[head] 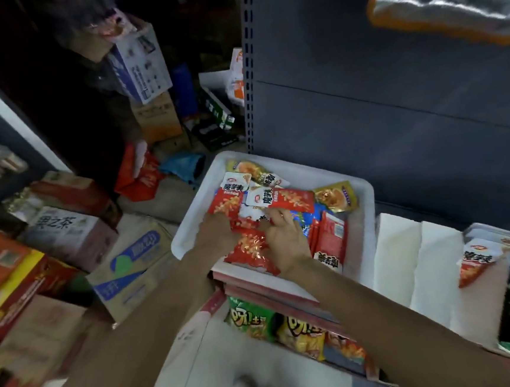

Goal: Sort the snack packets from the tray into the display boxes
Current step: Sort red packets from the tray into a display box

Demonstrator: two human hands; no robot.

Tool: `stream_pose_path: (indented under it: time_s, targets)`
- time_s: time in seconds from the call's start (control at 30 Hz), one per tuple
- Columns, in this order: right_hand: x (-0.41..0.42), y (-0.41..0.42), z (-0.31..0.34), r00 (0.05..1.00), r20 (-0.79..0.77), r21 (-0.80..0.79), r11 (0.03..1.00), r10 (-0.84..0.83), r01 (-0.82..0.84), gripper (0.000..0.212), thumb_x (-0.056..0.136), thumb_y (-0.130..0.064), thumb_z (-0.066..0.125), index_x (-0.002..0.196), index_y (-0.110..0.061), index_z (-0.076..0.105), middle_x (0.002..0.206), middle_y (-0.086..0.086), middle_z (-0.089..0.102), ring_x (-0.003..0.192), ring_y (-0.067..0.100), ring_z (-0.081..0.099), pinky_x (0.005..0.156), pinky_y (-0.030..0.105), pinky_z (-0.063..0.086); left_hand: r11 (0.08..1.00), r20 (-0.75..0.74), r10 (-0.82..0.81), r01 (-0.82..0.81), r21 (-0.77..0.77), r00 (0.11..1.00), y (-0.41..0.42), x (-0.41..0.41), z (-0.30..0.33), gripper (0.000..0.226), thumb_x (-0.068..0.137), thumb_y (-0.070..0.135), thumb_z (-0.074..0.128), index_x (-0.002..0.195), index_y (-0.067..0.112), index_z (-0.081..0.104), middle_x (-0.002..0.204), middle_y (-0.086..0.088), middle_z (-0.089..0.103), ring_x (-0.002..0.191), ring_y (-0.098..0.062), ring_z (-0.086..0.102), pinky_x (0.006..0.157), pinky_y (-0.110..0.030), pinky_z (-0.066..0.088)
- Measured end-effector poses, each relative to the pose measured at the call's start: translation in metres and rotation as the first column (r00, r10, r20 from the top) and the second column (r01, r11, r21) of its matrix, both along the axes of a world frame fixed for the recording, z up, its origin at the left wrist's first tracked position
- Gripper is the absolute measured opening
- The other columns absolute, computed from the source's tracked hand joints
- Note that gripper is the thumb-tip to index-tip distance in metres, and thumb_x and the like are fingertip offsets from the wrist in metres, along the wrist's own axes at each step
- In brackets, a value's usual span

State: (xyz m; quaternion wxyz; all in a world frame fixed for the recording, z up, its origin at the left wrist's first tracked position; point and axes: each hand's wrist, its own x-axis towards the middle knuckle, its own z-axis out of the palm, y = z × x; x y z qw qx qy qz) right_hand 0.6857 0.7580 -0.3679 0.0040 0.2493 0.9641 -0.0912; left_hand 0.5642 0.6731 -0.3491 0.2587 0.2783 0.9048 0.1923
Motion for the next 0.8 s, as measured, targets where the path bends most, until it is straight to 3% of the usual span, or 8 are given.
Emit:
stream_pose_path:
  time_s: [0.13,0.23,0.3,0.43,0.53,0.6,0.67,0.8]
  targets:
    - [0.003,0.006,0.002,0.996,-0.056,0.013,0.998,-0.065,0.066,0.045,0.082,-0.016,0.069,0.123,-0.012,0.052,0.129,0.0,0.043,0.119,0.021,0.035,0.1,0.033,0.038,1.0,0.021,0.017,-0.018,0.017,1.0,-0.002,0.001,-0.001,0.052,0.087,0.018,0.061,0.131,0.001,0.04,0.128,-0.023,0.049,0.115,-0.037,0.051,0.094,-0.044,0.044]
    - [0.011,0.009,0.006,0.985,-0.076,-0.134,0.981,-0.154,0.143,0.02,0.085,-0.009,0.063,0.105,-0.01,0.059,0.113,0.004,0.055,0.107,0.021,0.05,0.087,0.033,0.048,0.997,0.02,0.052,-0.053,0.047,0.998,-0.004,0.002,-0.003,0.052,0.089,0.02,0.059,0.131,-0.003,0.039,0.125,-0.022,0.051,0.113,-0.035,0.053,0.089,-0.041,0.045]
    - [0.02,0.015,0.009,0.959,-0.112,-0.316,0.924,-0.261,0.214,0.003,0.087,-0.01,0.061,0.087,-0.012,0.058,0.099,0.005,0.062,0.091,0.021,0.06,0.078,0.037,0.053,0.992,0.028,0.073,-0.076,0.106,0.997,-0.006,0.005,-0.001,0.048,0.089,0.02,0.06,0.128,0.0,0.043,0.119,-0.019,0.054,0.108,-0.033,0.056,0.086,-0.039,0.047]
    - [0.042,0.028,0.018,0.89,-0.182,-0.637,0.739,-0.419,0.217,0.025,0.09,-0.011,0.06,0.071,-0.018,0.047,0.087,0.006,0.065,0.082,0.018,0.064,0.071,0.028,0.054,0.974,-0.018,0.08,-0.074,0.215,0.997,-0.007,0.01,0.003,0.036,0.087,0.028,0.064,0.117,0.008,0.059,0.107,-0.01,0.064,0.098,-0.027,0.06,0.08,-0.036,0.048]
    - [0.065,0.037,0.033,0.864,-0.234,-0.652,0.731,-0.445,0.2,0.024,0.089,-0.009,0.061,0.072,-0.017,0.046,0.086,0.004,0.063,0.08,0.013,0.061,0.067,0.018,0.051,0.944,-0.048,0.04,-0.022,0.329,0.998,0.001,0.022,0.019,0.025,0.086,0.029,0.066,0.095,0.006,0.062,0.086,-0.006,0.062,0.082,-0.02,0.057,0.067,-0.025,0.04]
    - [0.081,0.045,0.045,0.871,-0.254,-0.629,0.756,-0.421,0.182,0.022,0.087,-0.009,0.064,0.078,-0.022,0.048,0.089,0.001,0.064,0.085,0.015,0.063,0.074,0.029,0.054,0.9,-0.062,-0.023,0.048,0.434,0.998,0.011,0.035,0.034,0.017,0.086,0.023,0.067,0.084,0.01,0.056,0.076,-0.002,0.057,0.071,-0.015,0.051,0.054,-0.014,0.032]
    - [0.097,0.053,0.061,0.899,-0.234,-0.623,0.767,-0.369,0.153,0.022,0.084,-0.016,0.068,0.089,-0.03,0.052,0.092,-0.001,0.066,0.085,0.015,0.065,0.075,0.034,0.054,0.849,-0.031,-0.103,0.104,0.518,0.994,0.023,0.051,0.049,0.013,0.085,0.018,0.067,0.082,0.012,0.056,0.074,0.001,0.06,0.066,-0.007,0.051,0.055,-0.009,0.038]
    - [0.126,0.061,0.089,0.912,-0.271,-0.472,0.868,-0.309,0.155,0.032,0.084,-0.021,0.067,0.115,-0.025,0.058,0.093,0.002,0.069,0.084,0.019,0.064,0.08,0.034,0.05,0.768,0.034,-0.31,0.229,0.598,0.95,0.057,0.092,0.072,0.005,0.081,0.013,0.07,0.085,0.011,0.067,0.078,0.003,0.069,0.07,-0.008,0.063,0.068,-0.029,0.051]
